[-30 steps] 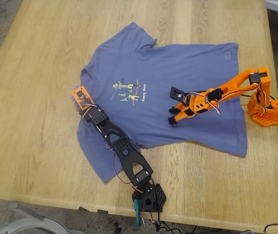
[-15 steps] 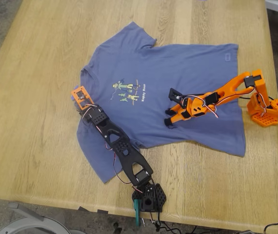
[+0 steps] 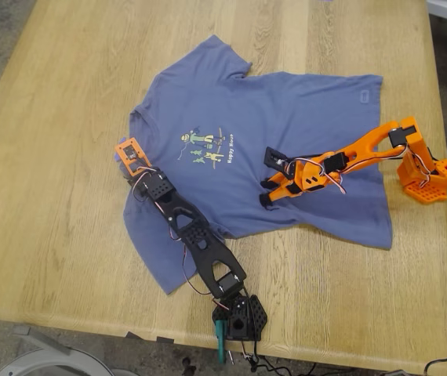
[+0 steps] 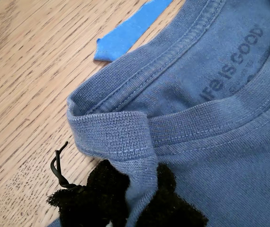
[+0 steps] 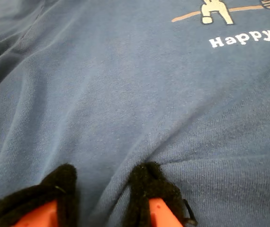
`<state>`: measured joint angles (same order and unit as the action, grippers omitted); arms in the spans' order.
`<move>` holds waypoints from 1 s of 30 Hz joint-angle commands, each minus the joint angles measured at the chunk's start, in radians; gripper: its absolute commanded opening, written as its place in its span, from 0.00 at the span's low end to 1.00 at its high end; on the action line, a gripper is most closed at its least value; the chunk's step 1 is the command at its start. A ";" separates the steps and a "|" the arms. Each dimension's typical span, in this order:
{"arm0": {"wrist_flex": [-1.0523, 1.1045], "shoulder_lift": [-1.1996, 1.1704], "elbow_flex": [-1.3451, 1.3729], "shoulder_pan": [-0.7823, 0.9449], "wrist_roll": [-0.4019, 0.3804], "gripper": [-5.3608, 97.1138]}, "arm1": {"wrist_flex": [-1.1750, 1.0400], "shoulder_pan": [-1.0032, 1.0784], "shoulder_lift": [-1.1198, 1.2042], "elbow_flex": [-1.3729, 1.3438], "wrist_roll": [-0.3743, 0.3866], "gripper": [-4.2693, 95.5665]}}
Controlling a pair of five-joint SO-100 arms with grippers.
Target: Fold a T-shirt
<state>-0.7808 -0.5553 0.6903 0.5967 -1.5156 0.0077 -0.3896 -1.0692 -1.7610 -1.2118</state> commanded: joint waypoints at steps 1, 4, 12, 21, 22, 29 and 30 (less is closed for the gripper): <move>-0.028 -0.037 -0.009 -0.084 -0.018 0.05 | -0.041 -0.075 0.008 0.012 -0.011 0.21; -0.046 -0.063 -0.009 -0.101 -0.023 0.05 | -0.064 -0.081 0.014 0.011 -0.023 0.18; -0.110 -0.137 -0.009 -0.150 -0.041 0.05 | -0.089 -0.086 0.020 -0.006 -0.078 0.04; -0.175 -0.213 -0.006 -0.179 -0.052 0.05 | -0.046 -0.038 -0.029 -0.110 -0.124 0.04; -0.179 -0.222 -0.006 -0.181 -0.052 0.05 | -0.040 -0.026 -0.038 -0.121 -0.126 0.04; -0.219 -0.308 -0.006 -0.204 -0.054 0.05 | 0.052 0.110 -0.124 -0.164 -0.144 0.04; -0.225 -0.321 -0.006 -0.210 -0.054 0.05 | 0.060 0.133 -0.137 -0.160 -0.149 0.04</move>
<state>-0.9925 -0.7041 0.6949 0.4372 -1.5647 0.0522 -0.2991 -1.1551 -1.9236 -1.3514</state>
